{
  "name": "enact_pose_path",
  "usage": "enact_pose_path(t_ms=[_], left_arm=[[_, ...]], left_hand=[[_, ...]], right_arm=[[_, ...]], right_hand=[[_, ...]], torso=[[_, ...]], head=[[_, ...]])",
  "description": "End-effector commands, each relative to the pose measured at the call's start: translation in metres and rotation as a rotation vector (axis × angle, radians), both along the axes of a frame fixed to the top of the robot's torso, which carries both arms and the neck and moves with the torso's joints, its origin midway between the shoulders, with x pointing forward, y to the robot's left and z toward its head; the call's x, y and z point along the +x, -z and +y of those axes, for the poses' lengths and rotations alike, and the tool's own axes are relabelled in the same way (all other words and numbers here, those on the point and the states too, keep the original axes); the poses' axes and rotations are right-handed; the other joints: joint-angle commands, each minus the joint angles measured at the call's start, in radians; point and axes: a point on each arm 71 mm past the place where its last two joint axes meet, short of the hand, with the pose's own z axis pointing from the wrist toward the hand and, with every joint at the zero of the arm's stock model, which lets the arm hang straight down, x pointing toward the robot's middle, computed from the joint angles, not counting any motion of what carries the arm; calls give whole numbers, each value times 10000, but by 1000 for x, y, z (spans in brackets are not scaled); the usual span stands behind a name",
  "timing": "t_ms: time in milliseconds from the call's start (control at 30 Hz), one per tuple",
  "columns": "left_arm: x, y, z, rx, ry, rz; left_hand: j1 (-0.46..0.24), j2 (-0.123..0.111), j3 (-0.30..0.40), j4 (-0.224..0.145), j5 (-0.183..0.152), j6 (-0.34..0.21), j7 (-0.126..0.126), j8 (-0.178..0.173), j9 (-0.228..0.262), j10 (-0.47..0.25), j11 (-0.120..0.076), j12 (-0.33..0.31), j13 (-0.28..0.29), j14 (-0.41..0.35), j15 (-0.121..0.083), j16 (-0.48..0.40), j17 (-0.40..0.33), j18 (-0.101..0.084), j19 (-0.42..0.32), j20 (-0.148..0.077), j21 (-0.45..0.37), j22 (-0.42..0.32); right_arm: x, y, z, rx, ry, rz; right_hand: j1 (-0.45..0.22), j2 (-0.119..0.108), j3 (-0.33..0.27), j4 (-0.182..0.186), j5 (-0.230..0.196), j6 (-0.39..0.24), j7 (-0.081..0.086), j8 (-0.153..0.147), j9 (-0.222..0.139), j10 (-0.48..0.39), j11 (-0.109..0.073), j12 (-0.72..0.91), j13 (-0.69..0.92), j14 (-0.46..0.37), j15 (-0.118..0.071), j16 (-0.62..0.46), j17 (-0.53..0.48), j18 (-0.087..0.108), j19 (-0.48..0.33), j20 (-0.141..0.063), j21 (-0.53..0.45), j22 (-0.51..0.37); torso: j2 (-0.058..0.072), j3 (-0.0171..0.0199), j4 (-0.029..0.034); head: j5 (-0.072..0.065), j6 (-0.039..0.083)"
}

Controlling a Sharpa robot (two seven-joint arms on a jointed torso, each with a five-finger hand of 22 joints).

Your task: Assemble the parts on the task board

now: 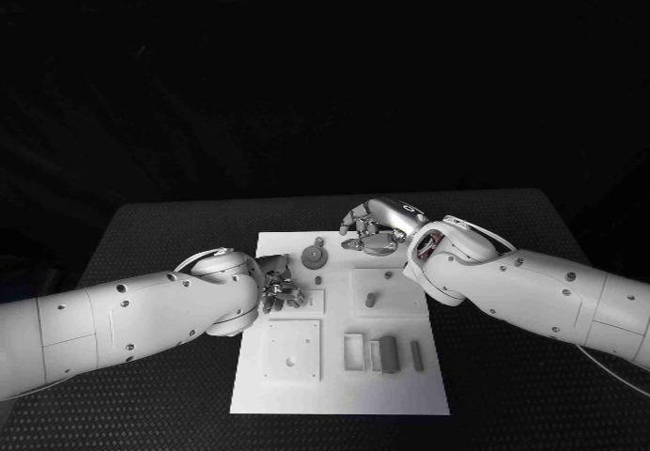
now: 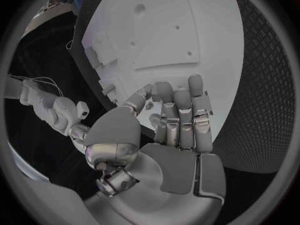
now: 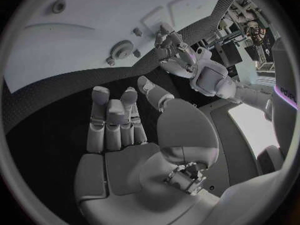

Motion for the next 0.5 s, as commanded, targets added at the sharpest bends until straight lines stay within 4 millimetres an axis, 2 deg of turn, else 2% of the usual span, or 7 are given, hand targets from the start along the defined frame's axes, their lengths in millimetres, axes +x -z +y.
enact_pose_path(t_ms=[33, 167, 400, 500], left_arm=[[-1, 1, 0, -240, -73, 232], [-1, 1, 1, -386, -156, 213], [0, 0, 1, -564, -304, 92], [0, -1, 2, -652, -385, -32]], left_hand=[[19, 87, -2, -56, 43, 393, -262, 25, 9, -473, -243, 42, -13, -43, -7, 23, -13, -147, 47, 0, -38, 184], [13, 240, 22, -144, 56, 410, -268, 32, 8, -464, -248, 63, -15, -38, -7, 53, -37, -147, 67, 0, -41, 188], [90, 638, 118, -350, 8, 448, -281, 48, 7, -446, -262, 114, -15, -26, -13, 126, -87, -147, 107, -2, -39, 201], [113, 723, 141, -375, -35, 450, -281, 49, 6, -448, -263, 125, -16, -29, -16, 143, -100, -147, 111, 0, -39, 204]], right_arm=[[0, 1, 1, -71, -85, 71], [0, 1, 1, -76, -82, 80], [0, 2, 1, -82, -75, 95], [0, 2, 1, -82, -73, 96]], right_hand=[[-89, -43, 3, 35, 40, 7, 60, -67, 18, -80, -8, -28, -5, 27, -41, -33, 16, 151, -8, -78, -15, 134], [-89, -42, 4, 35, 40, 7, 60, -69, 19, -80, -7, -27, -4, 27, -40, -33, 16, 151, -8, -78, -15, 134], [-89, -40, 5, 36, 40, 7, 60, -70, 21, -79, -7, -26, -4, 28, -40, -33, 18, 151, -7, -78, -15, 134], [-90, -41, 5, 36, 40, 7, 60, -71, 22, -79, -7, -25, -3, 28, -40, -33, 18, 151, -7, -78, -15, 135]], torso=[[-2, 3, 2], [-2, 4, 3], [2, 8, 1], [0, 12, 0]], head=[[2, -13], [3, -17], [11, -4], [19, 1]])
